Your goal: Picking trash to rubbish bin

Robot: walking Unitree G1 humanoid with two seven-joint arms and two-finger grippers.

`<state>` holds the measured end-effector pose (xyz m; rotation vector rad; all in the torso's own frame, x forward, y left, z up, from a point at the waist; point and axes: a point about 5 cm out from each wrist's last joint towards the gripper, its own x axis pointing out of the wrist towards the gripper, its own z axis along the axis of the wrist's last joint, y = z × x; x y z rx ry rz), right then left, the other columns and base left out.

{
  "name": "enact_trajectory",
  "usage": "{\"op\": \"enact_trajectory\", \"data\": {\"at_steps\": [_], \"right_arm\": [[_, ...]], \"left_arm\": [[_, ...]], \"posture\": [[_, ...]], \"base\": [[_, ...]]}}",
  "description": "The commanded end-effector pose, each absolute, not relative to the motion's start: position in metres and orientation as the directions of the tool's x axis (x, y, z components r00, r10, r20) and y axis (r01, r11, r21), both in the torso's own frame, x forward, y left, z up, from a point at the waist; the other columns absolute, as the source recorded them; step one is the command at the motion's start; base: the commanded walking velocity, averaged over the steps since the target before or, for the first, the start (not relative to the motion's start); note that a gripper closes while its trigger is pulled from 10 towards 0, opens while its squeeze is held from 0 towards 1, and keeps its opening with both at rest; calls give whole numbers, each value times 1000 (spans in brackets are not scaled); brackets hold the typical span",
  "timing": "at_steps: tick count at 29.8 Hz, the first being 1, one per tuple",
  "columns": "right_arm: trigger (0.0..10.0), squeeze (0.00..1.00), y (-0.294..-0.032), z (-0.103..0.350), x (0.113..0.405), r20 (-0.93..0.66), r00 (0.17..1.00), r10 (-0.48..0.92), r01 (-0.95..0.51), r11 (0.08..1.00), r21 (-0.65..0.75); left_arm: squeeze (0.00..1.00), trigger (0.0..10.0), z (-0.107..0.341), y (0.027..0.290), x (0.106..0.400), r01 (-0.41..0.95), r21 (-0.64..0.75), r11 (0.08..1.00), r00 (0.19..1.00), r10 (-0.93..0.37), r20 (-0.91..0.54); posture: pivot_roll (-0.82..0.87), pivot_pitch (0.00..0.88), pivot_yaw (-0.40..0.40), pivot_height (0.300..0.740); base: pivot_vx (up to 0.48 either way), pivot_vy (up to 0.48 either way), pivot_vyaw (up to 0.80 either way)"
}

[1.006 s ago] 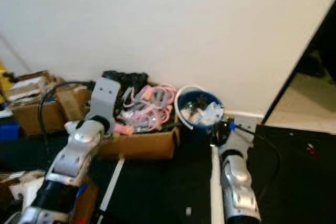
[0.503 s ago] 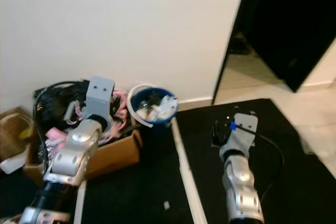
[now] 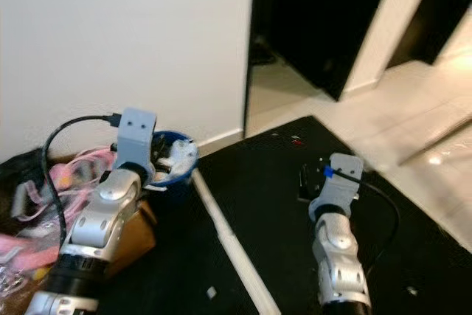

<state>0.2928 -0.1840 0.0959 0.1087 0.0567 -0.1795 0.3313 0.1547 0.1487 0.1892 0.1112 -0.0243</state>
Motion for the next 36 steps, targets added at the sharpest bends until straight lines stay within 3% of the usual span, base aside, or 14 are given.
{"op": "enact_trajectory", "data": {"at_steps": [1,25,36], "right_arm": [[10000,0,-187,92,290,-89,979,-185,193,976,100],[10000,0,-187,89,288,-110,975,-191,203,974,103],[10000,0,-190,89,286,-116,974,-194,206,973,101]], "left_arm": [[0,10000,145,151,330,43,187,981,992,-19,-125],[0,10000,147,160,329,35,137,990,993,-19,-113],[0,10000,148,152,325,129,80,988,987,-120,-107]], "posture": [[-64,102,-1,740],[-59,102,-5,740],[-60,104,-13,740]], "base": [[0,0,-800],[0,0,-800],[0,0,-800]]}}
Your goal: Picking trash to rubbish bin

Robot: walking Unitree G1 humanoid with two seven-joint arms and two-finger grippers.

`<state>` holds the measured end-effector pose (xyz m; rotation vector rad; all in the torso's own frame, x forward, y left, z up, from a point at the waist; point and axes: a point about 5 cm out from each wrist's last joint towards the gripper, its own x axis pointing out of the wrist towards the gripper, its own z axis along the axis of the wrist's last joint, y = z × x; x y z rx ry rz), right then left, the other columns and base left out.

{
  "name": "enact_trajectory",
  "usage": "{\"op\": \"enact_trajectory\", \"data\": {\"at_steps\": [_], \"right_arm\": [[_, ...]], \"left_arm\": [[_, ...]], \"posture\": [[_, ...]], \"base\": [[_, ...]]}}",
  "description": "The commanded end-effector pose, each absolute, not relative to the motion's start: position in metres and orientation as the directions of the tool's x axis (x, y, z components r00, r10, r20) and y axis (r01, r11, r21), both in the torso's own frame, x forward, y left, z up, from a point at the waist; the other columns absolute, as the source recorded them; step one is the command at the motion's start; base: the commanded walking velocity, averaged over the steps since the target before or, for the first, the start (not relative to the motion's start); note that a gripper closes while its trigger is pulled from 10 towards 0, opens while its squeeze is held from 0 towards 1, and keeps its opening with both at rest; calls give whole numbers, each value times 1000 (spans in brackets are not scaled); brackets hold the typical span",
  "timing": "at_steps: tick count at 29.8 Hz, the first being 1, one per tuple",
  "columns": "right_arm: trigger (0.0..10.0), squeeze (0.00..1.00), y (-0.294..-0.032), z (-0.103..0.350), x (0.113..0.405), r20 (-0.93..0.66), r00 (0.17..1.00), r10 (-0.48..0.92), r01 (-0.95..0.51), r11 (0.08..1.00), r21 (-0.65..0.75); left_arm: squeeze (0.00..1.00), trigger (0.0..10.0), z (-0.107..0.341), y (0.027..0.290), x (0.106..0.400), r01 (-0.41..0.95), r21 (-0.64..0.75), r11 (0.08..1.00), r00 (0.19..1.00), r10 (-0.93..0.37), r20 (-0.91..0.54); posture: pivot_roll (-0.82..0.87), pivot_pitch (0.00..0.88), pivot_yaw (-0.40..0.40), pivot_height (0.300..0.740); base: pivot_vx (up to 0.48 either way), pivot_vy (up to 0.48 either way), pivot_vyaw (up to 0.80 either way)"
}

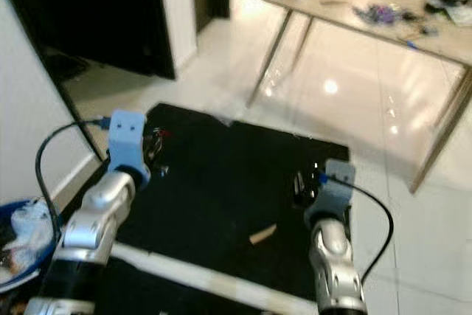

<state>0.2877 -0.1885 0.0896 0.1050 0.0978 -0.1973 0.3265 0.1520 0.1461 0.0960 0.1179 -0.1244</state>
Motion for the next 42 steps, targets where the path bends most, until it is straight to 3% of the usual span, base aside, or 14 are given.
{"op": "enact_trajectory", "data": {"at_steps": [1,11,22,42], "right_arm": [[10000,0,-190,88,285,-117,974,-194,206,974,99],[10000,0,-191,90,285,-94,982,-167,175,980,96],[10000,0,-188,99,294,-53,994,-92,95,994,60],[10000,0,-181,103,296,-32,997,-65,67,995,74]], "left_arm": [[0,10000,148,152,324,121,61,991,988,-114,-105],[0,10000,135,156,321,142,155,978,979,-116,-164],[0,10000,143,147,321,199,89,976,975,-188,-116],[0,10000,149,138,322,239,73,968,969,-232,-89]], "posture": [[-61,104,-13,740],[-54,91,-15,740],[-62,89,-20,740],[-52,96,-28,740]], "base": [[0,0,-800],[0,0,-800],[0,0,0],[329,0,0]]}}
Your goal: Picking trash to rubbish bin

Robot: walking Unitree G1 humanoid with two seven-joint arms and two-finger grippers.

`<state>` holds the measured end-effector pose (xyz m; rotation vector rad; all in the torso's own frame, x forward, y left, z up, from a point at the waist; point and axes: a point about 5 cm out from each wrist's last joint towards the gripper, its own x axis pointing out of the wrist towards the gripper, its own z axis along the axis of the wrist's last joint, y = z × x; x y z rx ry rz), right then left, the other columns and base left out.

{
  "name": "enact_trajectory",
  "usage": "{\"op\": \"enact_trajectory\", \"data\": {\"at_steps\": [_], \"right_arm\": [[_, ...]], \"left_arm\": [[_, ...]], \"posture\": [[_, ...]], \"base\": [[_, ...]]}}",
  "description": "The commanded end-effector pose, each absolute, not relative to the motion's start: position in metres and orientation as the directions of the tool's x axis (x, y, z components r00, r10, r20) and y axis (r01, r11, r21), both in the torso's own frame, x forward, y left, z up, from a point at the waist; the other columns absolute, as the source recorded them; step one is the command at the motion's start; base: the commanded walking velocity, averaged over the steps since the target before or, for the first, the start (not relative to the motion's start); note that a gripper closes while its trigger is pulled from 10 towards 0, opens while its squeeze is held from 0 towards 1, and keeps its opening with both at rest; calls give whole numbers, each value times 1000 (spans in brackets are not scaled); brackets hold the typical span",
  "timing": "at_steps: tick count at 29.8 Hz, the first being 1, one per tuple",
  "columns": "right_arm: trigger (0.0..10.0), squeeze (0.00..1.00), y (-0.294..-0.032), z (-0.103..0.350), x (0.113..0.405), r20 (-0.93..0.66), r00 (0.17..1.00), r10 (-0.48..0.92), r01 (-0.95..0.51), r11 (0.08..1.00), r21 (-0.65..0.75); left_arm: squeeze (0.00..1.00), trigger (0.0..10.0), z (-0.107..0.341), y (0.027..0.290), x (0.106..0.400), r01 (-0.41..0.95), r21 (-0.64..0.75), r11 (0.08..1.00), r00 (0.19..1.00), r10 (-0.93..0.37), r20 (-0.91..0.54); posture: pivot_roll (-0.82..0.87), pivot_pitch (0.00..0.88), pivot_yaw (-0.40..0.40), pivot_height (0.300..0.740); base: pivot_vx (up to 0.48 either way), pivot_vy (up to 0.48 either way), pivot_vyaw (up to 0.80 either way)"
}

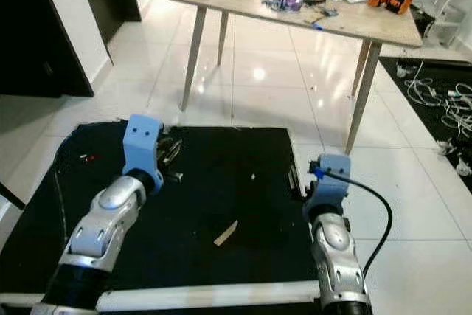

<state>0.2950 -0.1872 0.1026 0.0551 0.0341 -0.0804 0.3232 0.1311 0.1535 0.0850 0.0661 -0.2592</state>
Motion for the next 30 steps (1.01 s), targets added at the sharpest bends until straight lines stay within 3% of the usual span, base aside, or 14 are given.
{"op": "enact_trajectory", "data": {"at_steps": [1,18,24,30], "right_arm": [[10000,0,-181,103,296,-32,997,-65,67,995,75],[10000,0,-179,99,292,-44,996,-78,82,992,95],[10000,0,-184,99,292,-49,994,-103,107,990,93],[10000,0,-185,100,293,-45,992,-120,124,988,95]], "left_arm": [[0,10000,150,138,321,239,73,968,969,-233,-86],[0,10000,151,134,321,258,69,964,964,-253,-79],[0,10000,152,133,325,248,73,966,967,-243,-80],[0,10000,152,134,326,251,75,965,966,-245,-84]], "posture": [[-52,96,-28,740],[-71,96,-17,740],[-74,103,-15,740],[-77,100,2,740]], "base": [[394,0,0],[402,0,0],[402,0,-767],[401,0,0]]}}
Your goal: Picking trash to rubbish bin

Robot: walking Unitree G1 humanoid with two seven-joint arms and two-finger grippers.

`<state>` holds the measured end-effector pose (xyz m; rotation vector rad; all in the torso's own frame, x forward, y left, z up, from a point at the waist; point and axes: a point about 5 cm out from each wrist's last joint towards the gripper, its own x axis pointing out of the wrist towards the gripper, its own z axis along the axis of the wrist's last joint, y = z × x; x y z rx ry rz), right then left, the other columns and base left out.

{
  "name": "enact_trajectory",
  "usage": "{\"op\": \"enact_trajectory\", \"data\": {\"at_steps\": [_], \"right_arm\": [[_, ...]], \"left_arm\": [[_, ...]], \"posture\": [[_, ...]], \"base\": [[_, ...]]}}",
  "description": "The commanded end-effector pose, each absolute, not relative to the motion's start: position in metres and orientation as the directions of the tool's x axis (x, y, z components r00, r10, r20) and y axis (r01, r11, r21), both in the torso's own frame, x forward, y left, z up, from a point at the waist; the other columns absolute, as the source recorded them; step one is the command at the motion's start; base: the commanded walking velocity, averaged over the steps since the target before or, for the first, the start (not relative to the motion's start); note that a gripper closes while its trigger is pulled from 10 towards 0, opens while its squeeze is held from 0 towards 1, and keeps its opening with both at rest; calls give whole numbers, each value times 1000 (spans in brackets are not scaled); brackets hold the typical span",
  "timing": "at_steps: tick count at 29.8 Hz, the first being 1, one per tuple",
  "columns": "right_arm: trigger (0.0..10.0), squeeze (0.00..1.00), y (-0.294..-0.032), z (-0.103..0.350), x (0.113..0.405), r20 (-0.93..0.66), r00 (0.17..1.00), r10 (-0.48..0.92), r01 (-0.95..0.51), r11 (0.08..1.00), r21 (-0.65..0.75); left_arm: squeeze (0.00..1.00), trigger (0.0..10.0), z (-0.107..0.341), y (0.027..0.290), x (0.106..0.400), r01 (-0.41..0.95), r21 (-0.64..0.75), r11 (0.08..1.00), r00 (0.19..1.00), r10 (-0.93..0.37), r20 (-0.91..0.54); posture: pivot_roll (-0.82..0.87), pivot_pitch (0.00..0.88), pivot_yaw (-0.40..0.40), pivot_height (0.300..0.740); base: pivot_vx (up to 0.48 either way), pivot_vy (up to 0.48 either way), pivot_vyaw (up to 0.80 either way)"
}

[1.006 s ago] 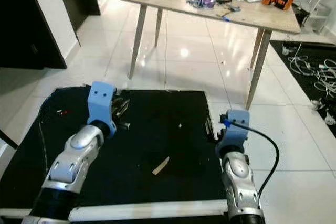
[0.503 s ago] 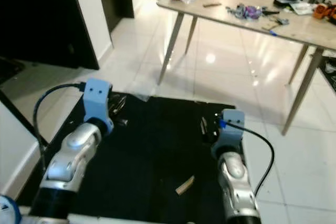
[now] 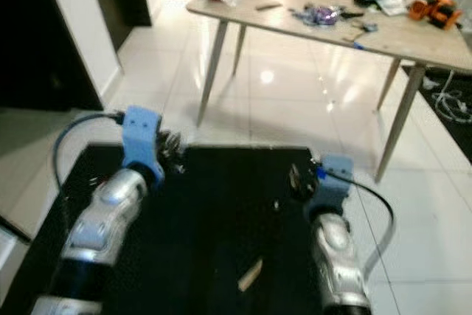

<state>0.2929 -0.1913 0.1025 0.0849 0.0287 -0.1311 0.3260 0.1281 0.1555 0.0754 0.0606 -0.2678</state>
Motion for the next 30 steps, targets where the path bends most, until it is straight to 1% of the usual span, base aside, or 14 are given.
{"op": "enact_trajectory", "data": {"at_steps": [1,10,17,24,30], "right_arm": [[10000,0,-185,101,293,-43,991,-123,127,987,97],[10000,0,-181,101,294,-43,993,-113,117,989,95],[10000,0,-184,101,294,-49,991,-126,130,986,102],[10000,0,-181,103,296,-44,992,-121,125,986,114],[10000,0,-179,103,297,-36,992,-119,122,987,107]], "left_arm": [[0,10000,153,133,327,255,74,964,965,-249,-82],[0,10000,159,130,331,260,62,964,965,-257,-54],[0,10000,157,128,331,266,65,962,963,-262,-59],[0,10000,160,126,330,273,64,960,962,-269,-52],[0,10000,159,128,328,268,70,961,963,-265,-51]], "posture": [[-75,97,2,740],[-85,94,4,740],[-91,94,3,740],[-83,98,3,740],[-86,100,-4,740]], "base": [[401,0,0],[400,0,0],[400,0,0],[401,0,-754],[402,0,0]]}}
